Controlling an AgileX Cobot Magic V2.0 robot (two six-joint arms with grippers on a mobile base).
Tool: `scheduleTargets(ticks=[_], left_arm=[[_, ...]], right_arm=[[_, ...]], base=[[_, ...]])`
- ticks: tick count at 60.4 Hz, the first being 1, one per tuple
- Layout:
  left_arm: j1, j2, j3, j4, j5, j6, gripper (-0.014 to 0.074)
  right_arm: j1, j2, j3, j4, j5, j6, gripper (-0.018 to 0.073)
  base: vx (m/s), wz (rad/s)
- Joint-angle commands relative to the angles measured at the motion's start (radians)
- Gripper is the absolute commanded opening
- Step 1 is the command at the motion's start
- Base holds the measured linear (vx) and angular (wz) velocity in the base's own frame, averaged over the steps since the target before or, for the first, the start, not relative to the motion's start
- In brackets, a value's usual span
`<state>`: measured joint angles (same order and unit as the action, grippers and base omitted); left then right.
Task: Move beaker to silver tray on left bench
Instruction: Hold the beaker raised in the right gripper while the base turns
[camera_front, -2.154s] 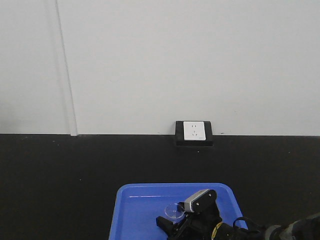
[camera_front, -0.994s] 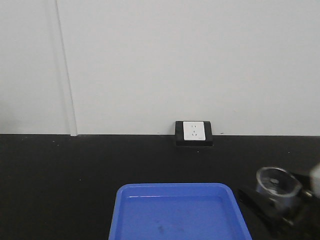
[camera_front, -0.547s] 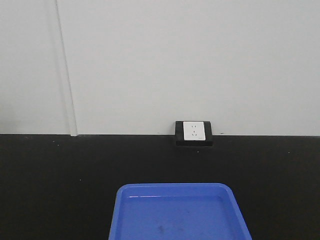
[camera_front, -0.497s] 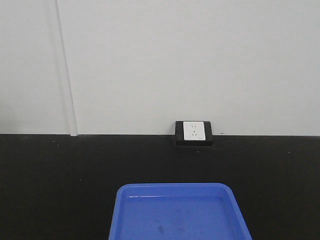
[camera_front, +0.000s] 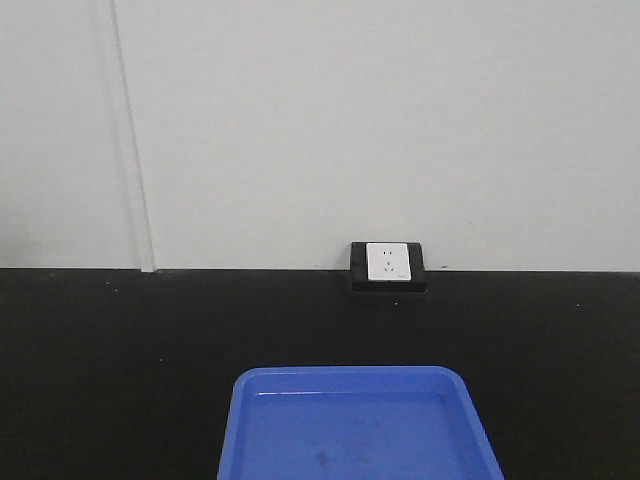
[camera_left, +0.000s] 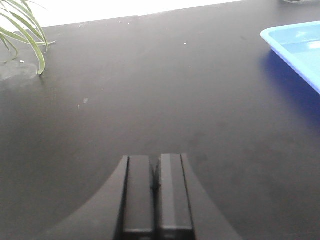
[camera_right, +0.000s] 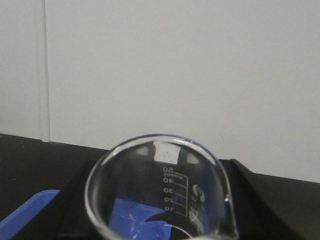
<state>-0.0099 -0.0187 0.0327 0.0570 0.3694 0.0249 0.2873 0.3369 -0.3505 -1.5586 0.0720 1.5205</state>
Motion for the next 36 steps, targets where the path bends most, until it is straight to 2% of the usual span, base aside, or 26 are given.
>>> scheduleTargets(ticks=[1,36], left_arm=[[-0.006,-0.008,0.02,-0.003,-0.074,-0.002,0.0001],[-0.006,-0.008,0.02,-0.003,-0.074,-0.002,0.0001]], right_arm=[[-0.001,0.012,-0.031,-0.006,0.011,-0.004,-0.0011],[-0.001,0.012,-0.031,-0.006,0.011,-0.004,-0.0011]], base=[[0.0,0.0],[-0.02,-0.01]])
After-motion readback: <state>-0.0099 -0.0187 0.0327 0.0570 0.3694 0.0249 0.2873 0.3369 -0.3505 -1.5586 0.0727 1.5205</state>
